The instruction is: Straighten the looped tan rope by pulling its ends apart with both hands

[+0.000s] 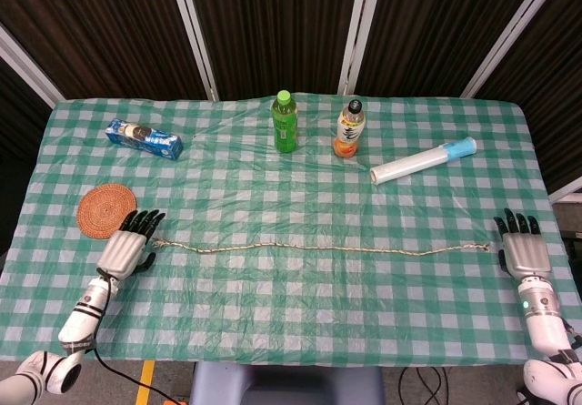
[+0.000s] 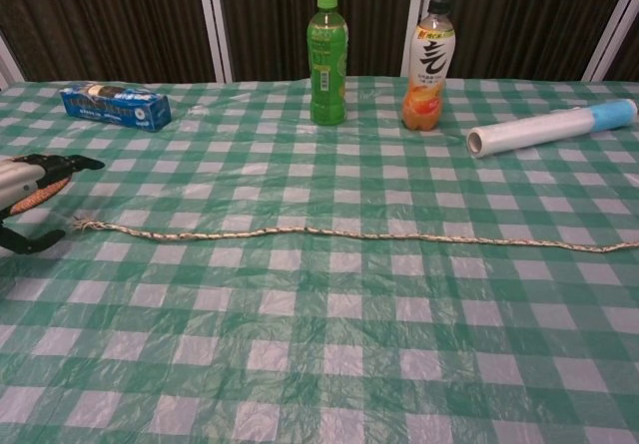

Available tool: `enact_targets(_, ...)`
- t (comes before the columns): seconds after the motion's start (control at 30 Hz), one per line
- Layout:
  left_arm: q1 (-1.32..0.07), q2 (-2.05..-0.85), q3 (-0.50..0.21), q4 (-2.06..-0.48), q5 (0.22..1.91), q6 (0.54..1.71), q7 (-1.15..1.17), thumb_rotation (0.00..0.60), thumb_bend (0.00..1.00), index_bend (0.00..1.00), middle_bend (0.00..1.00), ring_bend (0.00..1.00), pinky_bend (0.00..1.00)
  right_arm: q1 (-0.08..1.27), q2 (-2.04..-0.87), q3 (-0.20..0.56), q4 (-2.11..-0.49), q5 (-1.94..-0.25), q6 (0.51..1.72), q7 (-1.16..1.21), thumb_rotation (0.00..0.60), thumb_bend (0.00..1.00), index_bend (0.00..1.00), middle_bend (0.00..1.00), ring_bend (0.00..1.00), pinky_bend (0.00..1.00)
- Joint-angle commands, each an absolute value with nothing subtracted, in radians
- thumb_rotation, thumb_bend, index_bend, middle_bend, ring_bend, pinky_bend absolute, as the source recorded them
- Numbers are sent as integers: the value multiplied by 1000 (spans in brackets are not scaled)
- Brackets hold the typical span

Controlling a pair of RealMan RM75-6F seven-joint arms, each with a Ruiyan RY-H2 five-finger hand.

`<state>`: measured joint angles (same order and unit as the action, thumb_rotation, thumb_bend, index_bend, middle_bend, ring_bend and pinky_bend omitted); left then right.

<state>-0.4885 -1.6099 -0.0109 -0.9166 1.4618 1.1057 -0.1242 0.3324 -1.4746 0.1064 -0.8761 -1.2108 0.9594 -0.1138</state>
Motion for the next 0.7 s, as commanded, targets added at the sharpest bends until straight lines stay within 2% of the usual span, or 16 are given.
enact_targets(0.03, -458, -1560, -12, -973, 1463, 1148, -140, 600, 430, 0, 0, 0, 40, 302, -1428, 117, -946, -1219, 1022, -96, 600, 564, 163, 0, 0, 0)
enact_targets(0.3, -366, -1410, 8, -1166, 1490, 1294, -138, 600, 417, 0, 0, 0, 40, 212, -1288, 100, -1224, -1300, 1226, -85, 600, 502, 10, 0, 0, 0)
enact_targets(0.5, -286, -1251, 40, -1377, 1533, 1416, -122, 600, 413, 0, 0, 0, 44, 120, -1176, 38, -1474, -1440, 1431, -152, 600, 292, 0, 0, 0, 0)
enact_targets(0.7, -197, -1167, 83, -1497, 1583, 1528, -91, 600, 411, 0, 0, 0, 43, 28, -1169, 4, -1564, -1522, 1604, -215, 600, 270, 0, 0, 0, 0)
